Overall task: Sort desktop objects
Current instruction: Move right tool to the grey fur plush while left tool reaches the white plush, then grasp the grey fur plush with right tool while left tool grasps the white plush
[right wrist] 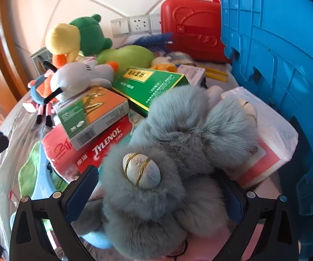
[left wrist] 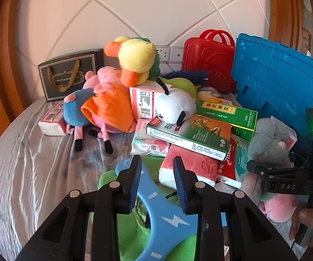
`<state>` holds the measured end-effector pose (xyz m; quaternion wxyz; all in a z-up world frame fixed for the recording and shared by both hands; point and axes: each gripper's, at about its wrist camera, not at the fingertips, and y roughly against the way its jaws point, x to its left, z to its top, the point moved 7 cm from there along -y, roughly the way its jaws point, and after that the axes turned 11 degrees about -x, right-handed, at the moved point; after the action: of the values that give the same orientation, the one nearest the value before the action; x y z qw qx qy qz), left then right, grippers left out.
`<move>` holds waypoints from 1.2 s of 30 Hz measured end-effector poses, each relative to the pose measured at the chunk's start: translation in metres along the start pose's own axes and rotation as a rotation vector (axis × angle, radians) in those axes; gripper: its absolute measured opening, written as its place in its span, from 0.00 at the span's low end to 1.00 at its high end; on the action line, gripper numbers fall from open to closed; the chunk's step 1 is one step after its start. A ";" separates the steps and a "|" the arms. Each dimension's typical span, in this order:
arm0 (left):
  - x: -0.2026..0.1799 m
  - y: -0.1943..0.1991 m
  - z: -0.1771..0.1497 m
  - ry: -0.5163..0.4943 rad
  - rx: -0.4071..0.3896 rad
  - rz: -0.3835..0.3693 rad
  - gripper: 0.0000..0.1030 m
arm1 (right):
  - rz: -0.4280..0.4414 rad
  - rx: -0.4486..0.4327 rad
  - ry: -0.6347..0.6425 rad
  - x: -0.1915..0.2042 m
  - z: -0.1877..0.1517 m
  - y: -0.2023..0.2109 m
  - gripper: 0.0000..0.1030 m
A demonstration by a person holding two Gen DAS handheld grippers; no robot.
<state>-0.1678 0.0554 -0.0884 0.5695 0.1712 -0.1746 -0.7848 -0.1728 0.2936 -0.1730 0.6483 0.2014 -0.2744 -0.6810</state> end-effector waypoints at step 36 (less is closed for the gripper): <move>-0.030 -0.123 0.058 -0.137 0.026 -0.143 0.62 | -0.073 0.008 -0.094 0.005 -0.008 0.007 0.38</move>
<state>-0.2884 0.1246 -0.0930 0.4964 0.1364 -0.2106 -0.8310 -0.1628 0.2873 -0.1739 0.6086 0.1817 -0.2997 -0.7119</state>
